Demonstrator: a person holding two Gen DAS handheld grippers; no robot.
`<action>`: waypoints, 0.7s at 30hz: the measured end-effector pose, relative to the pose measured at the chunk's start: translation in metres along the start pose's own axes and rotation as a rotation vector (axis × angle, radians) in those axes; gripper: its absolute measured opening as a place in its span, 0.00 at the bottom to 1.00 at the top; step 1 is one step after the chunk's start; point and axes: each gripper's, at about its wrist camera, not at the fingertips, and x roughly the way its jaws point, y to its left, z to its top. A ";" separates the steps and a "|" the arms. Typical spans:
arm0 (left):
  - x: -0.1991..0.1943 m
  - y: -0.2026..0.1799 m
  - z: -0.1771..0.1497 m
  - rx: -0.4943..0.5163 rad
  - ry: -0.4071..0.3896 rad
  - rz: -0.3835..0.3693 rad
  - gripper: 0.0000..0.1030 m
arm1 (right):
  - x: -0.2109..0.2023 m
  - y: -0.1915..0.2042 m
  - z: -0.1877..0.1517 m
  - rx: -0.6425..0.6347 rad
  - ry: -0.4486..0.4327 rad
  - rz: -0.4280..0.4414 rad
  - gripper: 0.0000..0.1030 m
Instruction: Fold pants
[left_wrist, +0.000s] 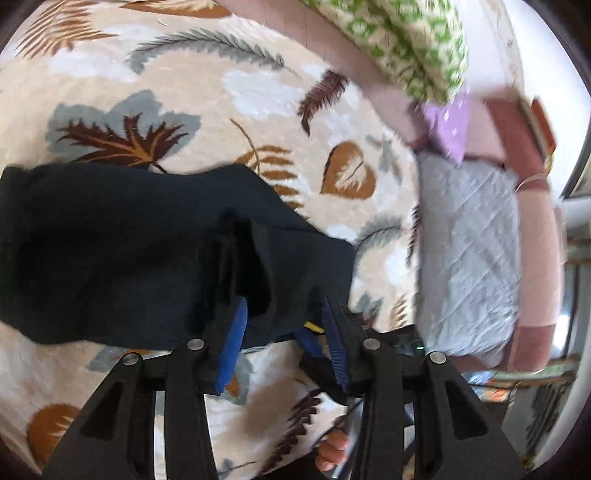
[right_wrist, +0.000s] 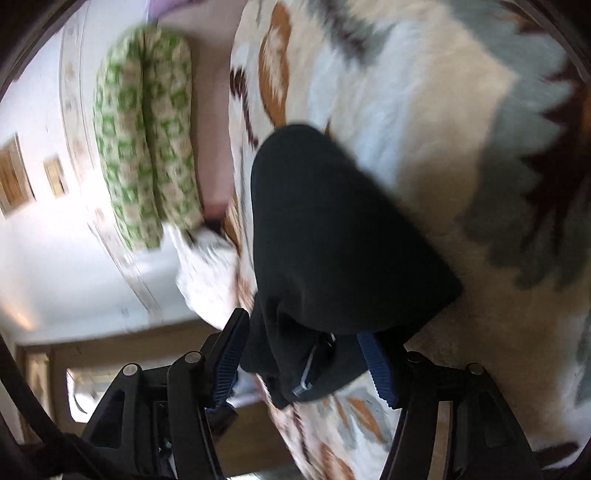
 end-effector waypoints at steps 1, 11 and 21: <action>0.006 -0.002 0.002 0.015 0.016 0.029 0.38 | -0.003 -0.003 0.001 0.016 -0.018 0.011 0.60; 0.036 0.003 0.022 0.127 0.060 0.169 0.38 | 0.002 -0.006 0.011 0.043 -0.015 0.057 0.60; 0.052 0.008 0.034 0.060 0.054 0.055 0.16 | -0.002 -0.013 0.007 -0.026 -0.023 0.048 0.16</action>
